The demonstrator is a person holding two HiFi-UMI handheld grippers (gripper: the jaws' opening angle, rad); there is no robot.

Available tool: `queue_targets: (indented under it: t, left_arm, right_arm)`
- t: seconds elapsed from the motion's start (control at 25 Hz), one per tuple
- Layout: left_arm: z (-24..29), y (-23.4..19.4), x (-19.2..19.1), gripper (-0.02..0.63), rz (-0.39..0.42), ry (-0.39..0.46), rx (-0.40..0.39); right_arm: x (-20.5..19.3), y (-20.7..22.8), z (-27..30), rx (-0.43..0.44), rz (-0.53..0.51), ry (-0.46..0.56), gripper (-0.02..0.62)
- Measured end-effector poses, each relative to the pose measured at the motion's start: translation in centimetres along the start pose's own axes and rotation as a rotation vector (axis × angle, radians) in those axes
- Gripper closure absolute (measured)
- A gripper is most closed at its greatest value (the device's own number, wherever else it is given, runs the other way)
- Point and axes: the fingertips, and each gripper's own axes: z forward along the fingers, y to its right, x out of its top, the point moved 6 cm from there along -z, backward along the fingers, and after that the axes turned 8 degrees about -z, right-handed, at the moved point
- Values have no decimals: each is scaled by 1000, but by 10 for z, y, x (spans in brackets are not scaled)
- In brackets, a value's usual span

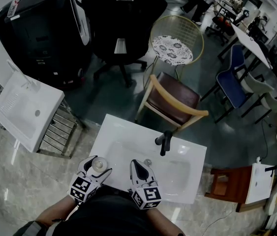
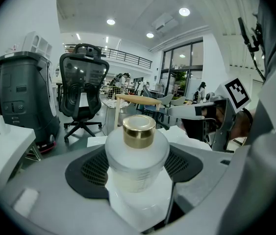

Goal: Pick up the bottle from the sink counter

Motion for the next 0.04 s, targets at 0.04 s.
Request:
queue_targets:
  t: [0.04]
  left_arm:
    - [-1, -1, 1, 270, -1, 0, 3]
  right_arm:
    - [0, -1, 1, 0, 0, 0, 588]
